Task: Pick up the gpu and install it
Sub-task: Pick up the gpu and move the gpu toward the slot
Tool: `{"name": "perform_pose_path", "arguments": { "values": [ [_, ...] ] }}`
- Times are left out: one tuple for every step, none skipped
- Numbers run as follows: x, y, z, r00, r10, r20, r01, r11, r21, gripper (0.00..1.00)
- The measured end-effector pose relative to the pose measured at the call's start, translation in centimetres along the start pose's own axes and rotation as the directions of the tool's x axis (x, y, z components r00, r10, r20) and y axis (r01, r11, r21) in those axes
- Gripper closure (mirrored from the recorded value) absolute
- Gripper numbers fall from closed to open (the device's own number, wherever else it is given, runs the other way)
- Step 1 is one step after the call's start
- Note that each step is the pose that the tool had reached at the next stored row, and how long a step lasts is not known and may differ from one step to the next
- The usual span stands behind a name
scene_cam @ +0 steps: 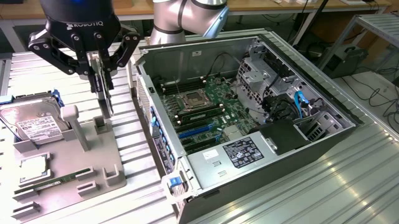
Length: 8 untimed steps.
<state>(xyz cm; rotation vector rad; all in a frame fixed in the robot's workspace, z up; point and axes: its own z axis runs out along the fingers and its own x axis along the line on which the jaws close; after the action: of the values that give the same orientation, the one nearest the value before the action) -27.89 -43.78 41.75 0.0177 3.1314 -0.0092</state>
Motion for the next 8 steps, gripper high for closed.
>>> {"name": "perform_pose_path", "arguments": {
  "values": [
    [-0.06, 0.0, -0.01, 1.0, 0.0, -0.0001, 0.0, 1.0, 0.0001, 0.72],
    [-0.13, 0.0, 0.0, 1.0, 0.0, 0.0, 0.0, 1.0, 0.0001, 0.72],
    [-0.17, 0.0, 0.0, 1.0, 0.0, -0.0001, 0.0, 1.0, 0.0001, 0.72],
    [-0.24, 0.0, 0.0, 1.0, 0.0, -0.0001, 0.0, 1.0, 0.0001, 0.72],
    [-0.33, 0.0, 0.0, 1.0, 0.0, 0.0, 0.0, 1.0, 0.0, 0.72],
    [-0.42, 0.0, 0.0, 1.0, 0.0, 0.0, 0.0, 1.0, 0.0001, 0.72],
    [-0.5, 0.0, 0.0, 1.0, 0.0, 0.0, 0.0, 1.0, 0.0001, 0.72],
    [-0.59, 0.01, 0.0, 1.0, 0.0, 0.0, 0.0, 1.0, 0.0001, 0.72]
  ]
}}
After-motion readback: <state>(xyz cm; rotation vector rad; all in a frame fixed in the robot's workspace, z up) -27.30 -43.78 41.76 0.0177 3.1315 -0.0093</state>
